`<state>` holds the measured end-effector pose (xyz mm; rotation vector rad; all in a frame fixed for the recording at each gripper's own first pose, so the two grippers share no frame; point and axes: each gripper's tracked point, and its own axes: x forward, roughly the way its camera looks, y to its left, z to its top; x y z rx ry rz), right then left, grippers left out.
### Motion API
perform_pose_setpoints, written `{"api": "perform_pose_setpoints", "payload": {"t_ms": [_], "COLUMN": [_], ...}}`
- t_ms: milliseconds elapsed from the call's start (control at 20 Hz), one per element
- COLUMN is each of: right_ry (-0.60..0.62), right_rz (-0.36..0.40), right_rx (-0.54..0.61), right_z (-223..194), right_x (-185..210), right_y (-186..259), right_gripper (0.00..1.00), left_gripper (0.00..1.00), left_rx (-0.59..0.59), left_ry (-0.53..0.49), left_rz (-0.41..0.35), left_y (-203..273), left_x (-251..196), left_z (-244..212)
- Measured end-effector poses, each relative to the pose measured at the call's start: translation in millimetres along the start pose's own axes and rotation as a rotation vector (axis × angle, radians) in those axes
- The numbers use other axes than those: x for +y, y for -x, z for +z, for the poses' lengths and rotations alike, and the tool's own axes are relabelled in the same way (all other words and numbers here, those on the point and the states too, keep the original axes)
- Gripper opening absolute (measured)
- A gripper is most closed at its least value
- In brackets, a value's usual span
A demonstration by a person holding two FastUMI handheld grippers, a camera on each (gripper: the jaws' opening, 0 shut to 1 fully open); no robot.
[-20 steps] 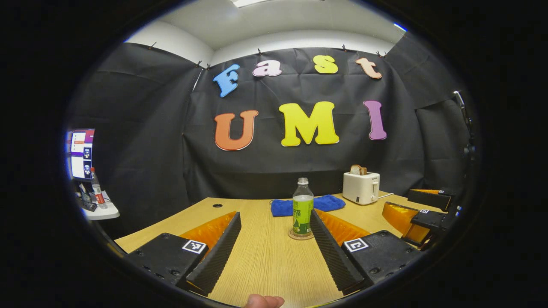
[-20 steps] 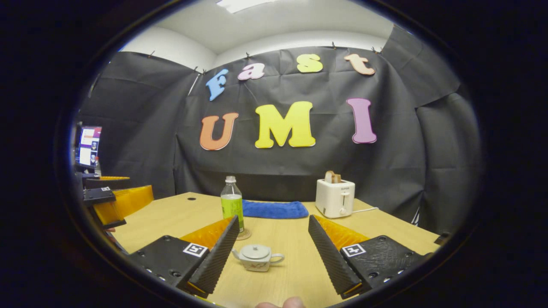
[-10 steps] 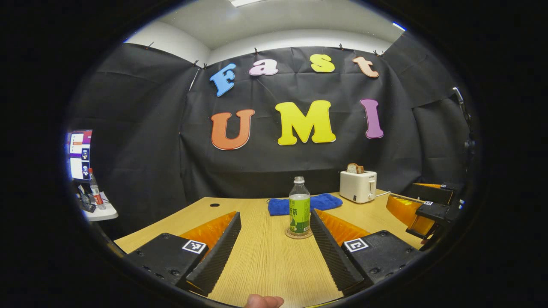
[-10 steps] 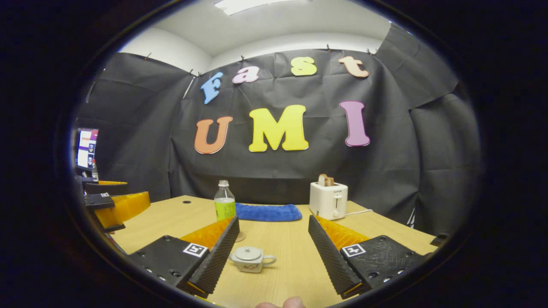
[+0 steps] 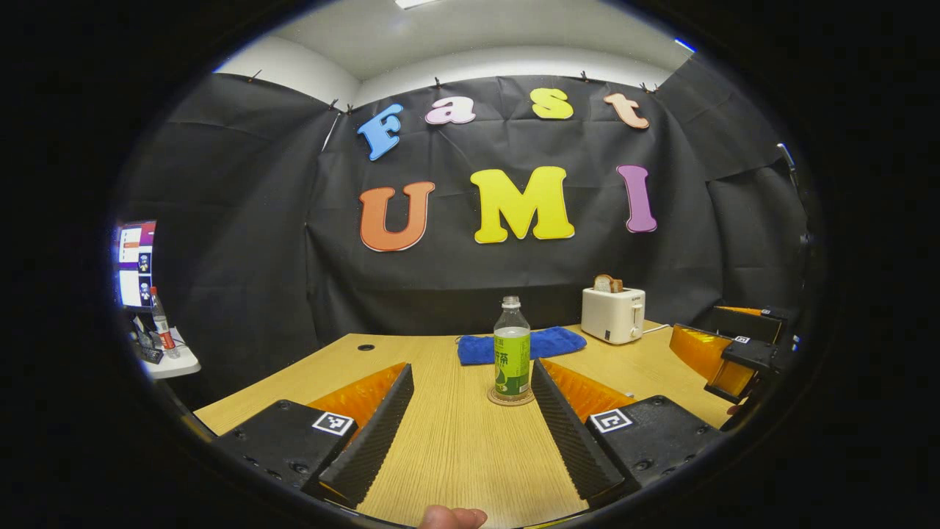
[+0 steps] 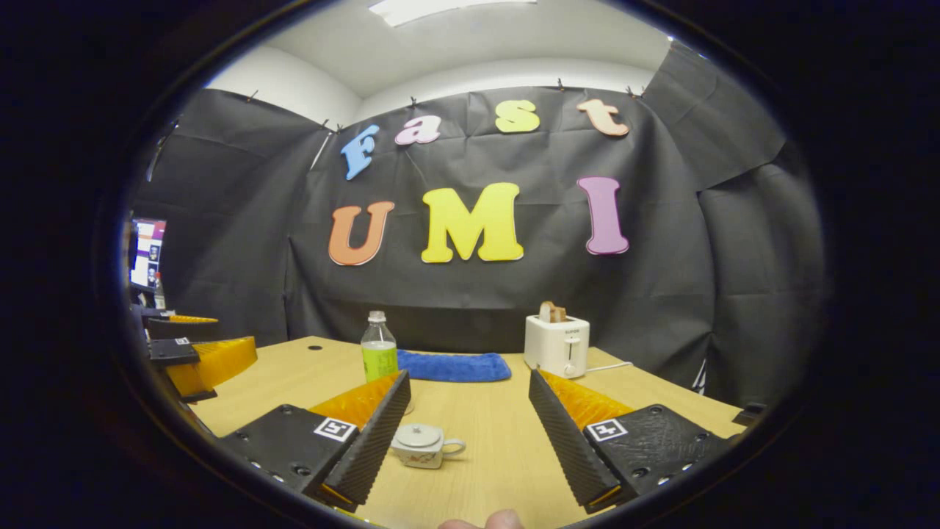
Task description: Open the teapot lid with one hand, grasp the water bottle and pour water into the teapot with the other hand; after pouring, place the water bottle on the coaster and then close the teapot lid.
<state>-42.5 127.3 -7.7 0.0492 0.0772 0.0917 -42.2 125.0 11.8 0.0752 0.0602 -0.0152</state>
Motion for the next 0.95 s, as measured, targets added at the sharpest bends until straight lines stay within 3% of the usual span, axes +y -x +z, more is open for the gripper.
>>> {"api": "perform_pose_setpoints", "payload": {"t_ms": [950], "right_ry": [-0.002], "right_rz": [-0.016], "right_rx": [-0.003], "right_z": [0], "right_x": [-4], "right_y": [7], "right_gripper": [0.98], "left_gripper": [1.0], "left_rx": [0.001], "left_ry": [-0.012], "left_rz": [-0.017], "left_y": [-2], "left_x": [-12], "left_z": [3]}}
